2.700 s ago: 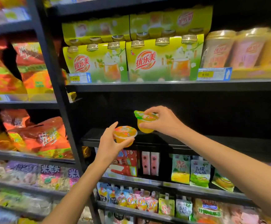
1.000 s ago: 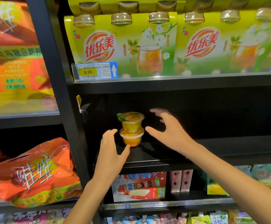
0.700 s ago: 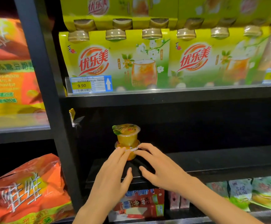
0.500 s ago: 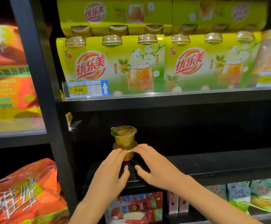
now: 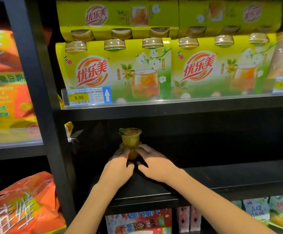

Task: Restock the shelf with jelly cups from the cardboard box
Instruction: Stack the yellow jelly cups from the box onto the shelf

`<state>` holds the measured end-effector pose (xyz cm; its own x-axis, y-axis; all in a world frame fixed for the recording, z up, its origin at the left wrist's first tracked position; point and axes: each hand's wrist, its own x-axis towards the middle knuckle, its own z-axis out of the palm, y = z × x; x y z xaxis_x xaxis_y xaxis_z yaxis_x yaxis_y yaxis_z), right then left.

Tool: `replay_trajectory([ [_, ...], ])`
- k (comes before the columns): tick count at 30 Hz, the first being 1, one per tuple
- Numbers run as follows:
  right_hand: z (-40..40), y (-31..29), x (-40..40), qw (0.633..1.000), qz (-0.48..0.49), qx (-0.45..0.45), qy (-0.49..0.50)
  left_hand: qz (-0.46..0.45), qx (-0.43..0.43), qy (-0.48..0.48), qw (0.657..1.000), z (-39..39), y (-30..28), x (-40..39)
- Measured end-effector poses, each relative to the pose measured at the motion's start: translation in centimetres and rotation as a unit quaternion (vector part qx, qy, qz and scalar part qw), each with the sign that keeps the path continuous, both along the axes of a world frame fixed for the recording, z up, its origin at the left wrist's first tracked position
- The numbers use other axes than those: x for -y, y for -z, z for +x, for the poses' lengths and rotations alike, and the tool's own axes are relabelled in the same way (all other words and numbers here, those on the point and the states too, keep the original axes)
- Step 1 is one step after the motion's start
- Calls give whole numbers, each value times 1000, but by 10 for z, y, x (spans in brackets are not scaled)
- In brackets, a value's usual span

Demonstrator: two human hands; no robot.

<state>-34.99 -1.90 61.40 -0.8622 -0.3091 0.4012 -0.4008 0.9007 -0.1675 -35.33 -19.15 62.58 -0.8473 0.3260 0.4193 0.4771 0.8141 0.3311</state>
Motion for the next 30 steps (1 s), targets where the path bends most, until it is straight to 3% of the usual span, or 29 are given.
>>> replay_trajectory([
  [5, -25, -11, 7, 1000, -10, -2, 25, -41, 32, -17, 999, -39, -5, -9],
  [13, -62, -12, 7, 998, -54, -10, 17, 29, 25, 31, 999, -83, -5, -14],
  [30, -106, -2, -2, 997, -69, -7, 28, -2, 17, -1, 1000, -137, 9, -29],
])
